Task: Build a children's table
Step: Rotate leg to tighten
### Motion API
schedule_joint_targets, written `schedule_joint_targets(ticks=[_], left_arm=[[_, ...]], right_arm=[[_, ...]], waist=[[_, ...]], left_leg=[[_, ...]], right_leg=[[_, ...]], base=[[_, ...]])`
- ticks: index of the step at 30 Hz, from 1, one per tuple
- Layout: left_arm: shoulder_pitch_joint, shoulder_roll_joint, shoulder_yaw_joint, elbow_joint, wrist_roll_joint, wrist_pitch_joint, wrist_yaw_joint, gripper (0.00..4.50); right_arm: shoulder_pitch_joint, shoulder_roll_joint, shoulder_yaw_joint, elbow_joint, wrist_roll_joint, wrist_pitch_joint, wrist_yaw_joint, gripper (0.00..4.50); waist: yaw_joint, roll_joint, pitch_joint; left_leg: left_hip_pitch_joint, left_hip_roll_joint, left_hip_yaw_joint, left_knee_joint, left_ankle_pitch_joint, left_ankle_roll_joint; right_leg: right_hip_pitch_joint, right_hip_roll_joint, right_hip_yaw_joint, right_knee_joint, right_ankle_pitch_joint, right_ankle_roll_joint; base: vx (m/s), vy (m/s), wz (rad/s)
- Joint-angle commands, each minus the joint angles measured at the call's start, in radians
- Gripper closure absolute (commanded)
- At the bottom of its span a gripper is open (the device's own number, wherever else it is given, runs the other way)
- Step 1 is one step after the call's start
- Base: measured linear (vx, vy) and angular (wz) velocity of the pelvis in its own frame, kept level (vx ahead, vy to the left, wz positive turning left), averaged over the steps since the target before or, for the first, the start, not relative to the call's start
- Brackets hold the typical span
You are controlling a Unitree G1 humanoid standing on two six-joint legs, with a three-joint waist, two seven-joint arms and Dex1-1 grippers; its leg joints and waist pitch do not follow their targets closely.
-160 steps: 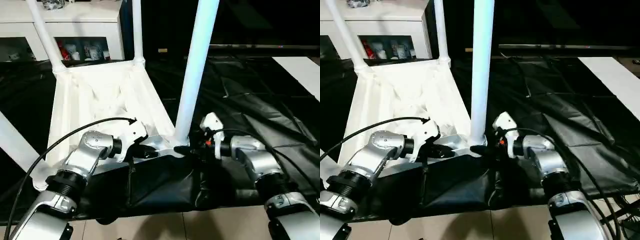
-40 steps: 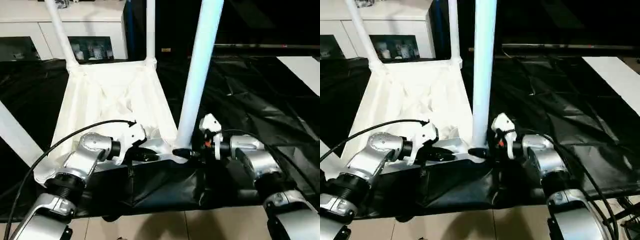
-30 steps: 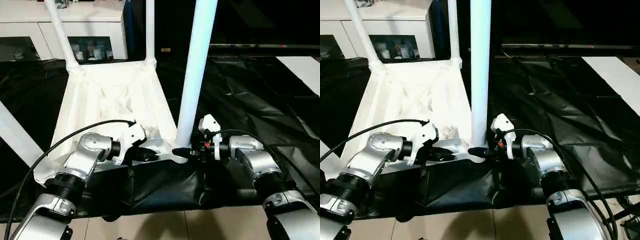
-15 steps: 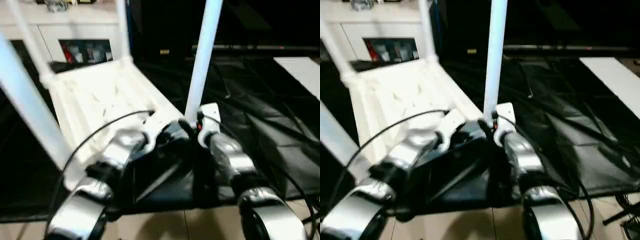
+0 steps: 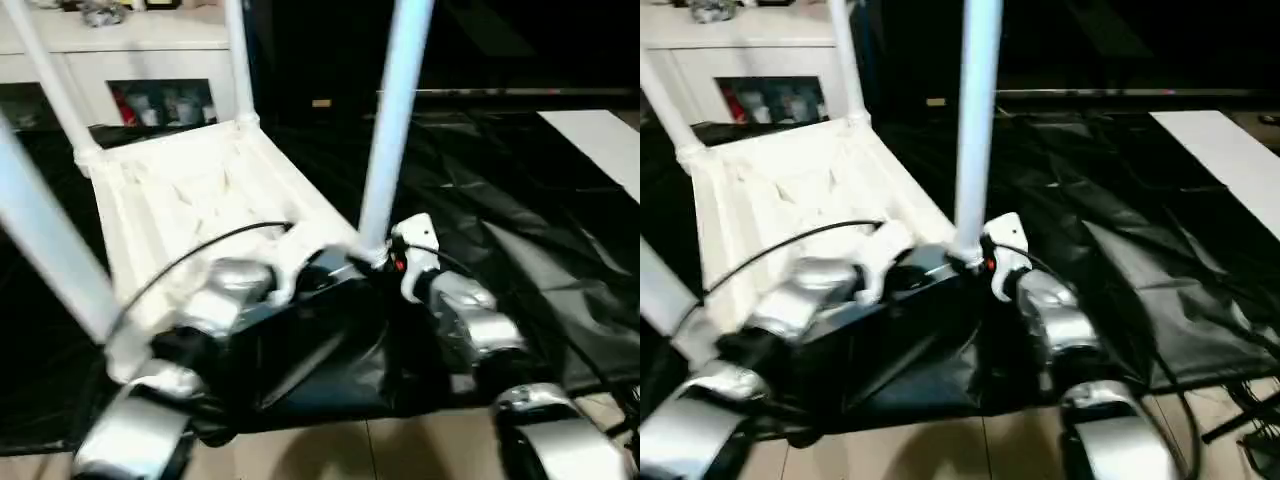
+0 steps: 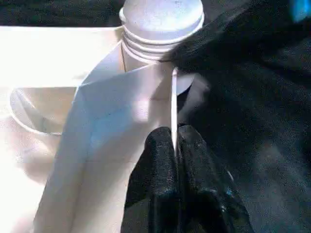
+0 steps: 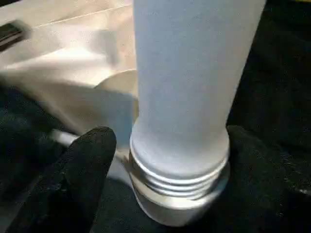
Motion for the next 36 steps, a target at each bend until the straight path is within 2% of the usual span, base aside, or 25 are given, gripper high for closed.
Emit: schedule_joint_targets(ticks=[1, 3, 4, 7, 10, 14, 17, 20, 21, 26, 28, 30, 32, 33, 34, 36], left_arm=[[0.057, 0.029, -0.025, -0.072, -0.084, -0.022, -0.179, 4.5], [0.065, 0.041, -0.027, -0.092, -0.094, -0.014, -0.209, 4.5], [0.076, 0.072, -0.036, -0.121, -0.097, 0.02, -0.251, 4.5], [0.097, 0.117, -0.046, -0.158, -0.102, 0.043, -0.318, 4.5], [0.105, 0.132, -0.041, -0.167, -0.105, 0.047, -0.331, 4.5], [0.115, 0.14, -0.038, -0.189, -0.109, 0.056, -0.331, 4.5], [0.116, 0.139, -0.034, -0.193, -0.11, 0.059, -0.323, 4.5], [0.116, 0.138, -0.031, -0.195, -0.11, 0.06, -0.318, 4.5], [0.116, 0.138, -0.03, -0.195, -0.111, 0.06, -0.315, 4.5], [0.115, 0.132, -0.025, -0.198, -0.112, 0.059, -0.296, 4.5], [0.112, 0.121, -0.021, -0.191, -0.106, 0.055, -0.269, 4.5], [0.094, 0.079, -0.021, -0.145, -0.069, 0.059, -0.163, 4.5], [0.087, 0.064, -0.022, -0.125, -0.052, 0.061, -0.119, 4.5], [0.075, 0.043, -0.02, -0.1, -0.038, 0.071, -0.068, 4.5], [0.048, -0.006, -0.014, -0.045, -0.009, 0.092, 0.054, 4.5], [0.027, -0.046, -0.007, -0.005, 0.007, 0.124, 0.145, 4.5]], right_arm=[[0.003, -0.032, 0.043, -0.082, 0.035, 0.006, 0.191, 0.65], [0.007, -0.046, 0.047, -0.094, 0.038, 0.01, 0.227, 0.65], [0.02, -0.082, 0.071, -0.115, 0.028, -0.007, 0.288, 0.65], [0.03, -0.119, 0.085, -0.134, 0.031, 0.002, 0.359, 0.65], [0.031, -0.135, 0.095, -0.132, 0.028, 0.006, 0.392, 0.65], [0.036, -0.138, 0.108, -0.137, 0.022, 0.01, 0.415, 1.02], [0.037, -0.13, 0.115, -0.135, 0.018, 0.009, 0.413, 1.37], [0.035, -0.123, 0.112, -0.136, 0.021, 0.016, 0.409, 1.49], [0.034, -0.123, 0.111, -0.135, 0.022, 0.016, 0.409, 1.71], [0.046, -0.111, 0.1, -0.139, 0.041, 0.025, 0.404, 1.79], [0.054, -0.101, 0.09, -0.138, 0.047, 0.031, 0.382, 1.8], [0.054, -0.064, 0.068, -0.082, 0.02, 0.035, 0.24, 1.81], [0.055, -0.05, 0.062, -0.063, 0.008, 0.033, 0.185, 1.81], [0.057, -0.032, 0.057, -0.051, 0.001, 0.041, 0.13, 1.81], [0.057, 0.011, 0.039, -0.027, -0.011, 0.061, 0.002, 1.81], [0.051, 0.051, 0.016, -0.003, -0.015, 0.084, -0.119, 1.82]], waist=[[0.01, -0.018, -0.055], [0.013, -0.016, -0.055], [0.014, -0.017, -0.056], [0.025, -0.014, -0.058], [0.027, -0.019, -0.058], [0.028, -0.02, -0.057], [0.026, -0.021, -0.056], [0.027, -0.021, -0.057], [0.026, -0.021, -0.056], [0.027, -0.023, -0.056], [0.027, -0.023, -0.056], [0.024, -0.024, -0.054], [0.021, -0.025, -0.05], [0.018, -0.023, -0.05], [0.017, -0.024, -0.05], [0.012, -0.024, -0.042]], left_leg=[[-0.013, 0.021, -0.001, -0.064, -0.209, 0.09], [-0.01, 0.026, 0.002, -0.063, -0.195, 0.096], [-0.012, 0.025, 0.004, -0.062, -0.185, 0.098], [-0.008, 0.029, 0.005, -0.06, -0.164, 0.096], [-0.01, 0.026, 0.006, -0.059, -0.147, 0.095], [-0.011, 0.023, 0.006, -0.059, -0.156, 0.086], [-0.011, 0.023, 0.005, -0.059, -0.154, 0.082], [-0.01, 0.024, 0.005, -0.059, -0.151, 0.081], [-0.011, 0.023, 0.005, -0.059, -0.15, 0.082], [-0.011, 0.023, 0.005, -0.058, -0.148, 0.084], [-0.012, 0.023, 0.005, -0.058, -0.146, 0.082], [-0.012, 0.022, 0.004, -0.06, -0.149, 0.075], [-0.009, 0.018, 0.003, -0.063, -0.186, 0.054], [-0.009, 0.017, 0.003, -0.064, -0.189, 0.048], [-0.004, 0.017, 0.002, -0.064, -0.197, 0.041], [0.002, 0.014, 0.003, -0.068, -0.235, 0.03]], right_leg=[[0.061, -0.061, 0.049, -0.086, -0.326, -0.17], [0.056, -0.057, 0.05, -0.081, -0.286, -0.186], [0.058, -0.056, 0.049, -0.077, -0.263, -0.198], [0.055, -0.057, 0.051, -0.07, -0.22, -0.217], [0.058, -0.055, 0.051, -0.063, -0.164, -0.233], [0.059, -0.058, 0.051, -0.07, -0.219, -0.215], [0.058, -0.056, 0.051, -0.07, -0.222, -0.211], [0.058, -0.056, 0.051, -0.069, -0.22, -0.211], [0.058, -0.056, 0.051, -0.069, -0.216, -0.212], [0.059, -0.057, 0.051, -0.069, -0.217, -0.213], [0.059, -0.057, 0.051, -0.069, -0.218, -0.21], [0.058, -0.057, 0.052, -0.072, -0.235, -0.203], [0.058, -0.059, 0.05, -0.084, -0.326, -0.176], [0.057, -0.059, 0.051, -0.085, -0.341, -0.168], [0.054, -0.058, 0.051, -0.089, -0.365, -0.156], [0.048, -0.056, 0.049, -0.1, -0.432, -0.136]], base=[[0.0, 0.0, 0.0], [0.0, 0.0, 0.0], [0.0, 0.0, 0.0], [0.0, 0.0, 0.0], [0.0, 0.0, 0.0], [0.0, 0.0, 0.0], [0.0, 0.0, 0.0], [0.0, 0.0, 0.0], [0.0, 0.0, 0.0], [0.0, 0.0, 0.0], [0.0, 0.0, 0.0], [0.0, 0.0, 0.0], [0.0, 0.0, 0.0], [0.0, 0.0, 0.0], [0.0, 0.0, 0.0], [0.0, 0.0, 0.0]])
